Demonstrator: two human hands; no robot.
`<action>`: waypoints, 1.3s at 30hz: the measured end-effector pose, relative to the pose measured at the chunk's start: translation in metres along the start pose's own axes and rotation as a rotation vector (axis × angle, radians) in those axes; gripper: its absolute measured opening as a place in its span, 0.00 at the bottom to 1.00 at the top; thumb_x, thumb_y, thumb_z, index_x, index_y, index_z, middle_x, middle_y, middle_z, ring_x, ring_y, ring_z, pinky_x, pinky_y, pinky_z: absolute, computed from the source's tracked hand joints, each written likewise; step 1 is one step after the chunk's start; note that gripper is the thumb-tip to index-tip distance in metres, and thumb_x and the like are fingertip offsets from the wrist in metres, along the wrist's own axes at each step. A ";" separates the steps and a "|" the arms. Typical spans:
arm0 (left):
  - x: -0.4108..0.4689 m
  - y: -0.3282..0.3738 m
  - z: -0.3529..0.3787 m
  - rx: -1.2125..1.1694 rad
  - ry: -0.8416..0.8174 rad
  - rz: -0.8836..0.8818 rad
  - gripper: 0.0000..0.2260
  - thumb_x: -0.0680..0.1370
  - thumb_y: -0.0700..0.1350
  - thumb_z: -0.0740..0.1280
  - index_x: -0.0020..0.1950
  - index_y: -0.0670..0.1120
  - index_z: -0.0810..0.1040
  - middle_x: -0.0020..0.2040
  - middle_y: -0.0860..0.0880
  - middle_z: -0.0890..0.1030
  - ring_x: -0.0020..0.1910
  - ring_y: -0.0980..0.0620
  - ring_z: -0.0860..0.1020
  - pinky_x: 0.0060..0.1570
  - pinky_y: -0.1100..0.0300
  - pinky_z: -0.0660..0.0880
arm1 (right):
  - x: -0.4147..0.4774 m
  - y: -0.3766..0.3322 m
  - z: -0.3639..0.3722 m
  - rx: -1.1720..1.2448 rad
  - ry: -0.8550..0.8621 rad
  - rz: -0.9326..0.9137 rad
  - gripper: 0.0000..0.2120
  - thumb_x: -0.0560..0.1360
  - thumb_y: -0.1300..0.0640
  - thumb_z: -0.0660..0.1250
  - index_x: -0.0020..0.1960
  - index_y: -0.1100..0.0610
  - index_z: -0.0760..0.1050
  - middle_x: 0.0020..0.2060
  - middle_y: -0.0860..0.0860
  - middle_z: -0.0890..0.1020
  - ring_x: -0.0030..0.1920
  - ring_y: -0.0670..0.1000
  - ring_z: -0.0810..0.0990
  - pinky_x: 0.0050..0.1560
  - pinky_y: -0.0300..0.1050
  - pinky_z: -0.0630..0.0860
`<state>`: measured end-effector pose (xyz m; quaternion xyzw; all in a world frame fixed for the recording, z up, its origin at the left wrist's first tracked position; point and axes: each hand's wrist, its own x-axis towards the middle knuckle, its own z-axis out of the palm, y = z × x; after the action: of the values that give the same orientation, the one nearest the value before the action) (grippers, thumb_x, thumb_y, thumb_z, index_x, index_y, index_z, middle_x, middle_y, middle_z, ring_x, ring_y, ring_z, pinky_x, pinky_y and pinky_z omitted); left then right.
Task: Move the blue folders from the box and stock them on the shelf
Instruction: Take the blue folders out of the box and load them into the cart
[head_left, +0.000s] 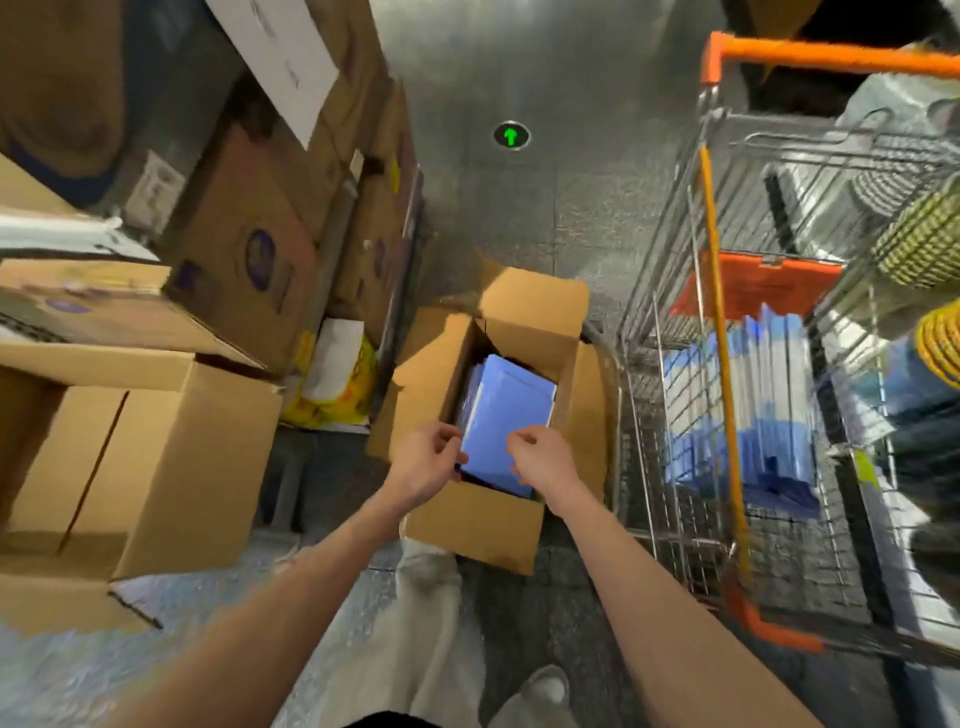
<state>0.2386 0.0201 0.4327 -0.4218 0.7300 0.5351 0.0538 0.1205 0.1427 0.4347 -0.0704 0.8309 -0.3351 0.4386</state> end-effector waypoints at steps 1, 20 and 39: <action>0.016 -0.004 -0.004 -0.009 -0.019 -0.013 0.11 0.84 0.42 0.61 0.63 0.39 0.75 0.49 0.42 0.85 0.36 0.55 0.82 0.32 0.68 0.76 | 0.014 -0.006 0.005 -0.013 -0.003 0.023 0.13 0.81 0.55 0.59 0.38 0.58 0.65 0.35 0.56 0.68 0.39 0.55 0.69 0.40 0.51 0.65; 0.328 -0.176 0.105 0.142 -0.230 -0.231 0.18 0.82 0.51 0.65 0.70 0.48 0.74 0.62 0.50 0.80 0.59 0.49 0.79 0.50 0.64 0.69 | 0.331 0.090 0.087 0.309 0.061 0.331 0.19 0.84 0.44 0.56 0.55 0.58 0.77 0.47 0.52 0.82 0.41 0.51 0.79 0.37 0.43 0.74; 0.397 -0.287 0.243 -0.098 -0.190 -0.403 0.26 0.78 0.49 0.67 0.76 0.50 0.68 0.67 0.49 0.72 0.63 0.51 0.75 0.58 0.57 0.75 | 0.479 0.241 0.123 0.215 0.074 0.365 0.34 0.77 0.37 0.65 0.73 0.60 0.68 0.66 0.55 0.75 0.63 0.55 0.75 0.58 0.56 0.78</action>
<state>0.0882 -0.0215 -0.0911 -0.5090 0.5957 0.5856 0.2077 -0.0312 0.0695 -0.0892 0.1410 0.8049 -0.3391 0.4661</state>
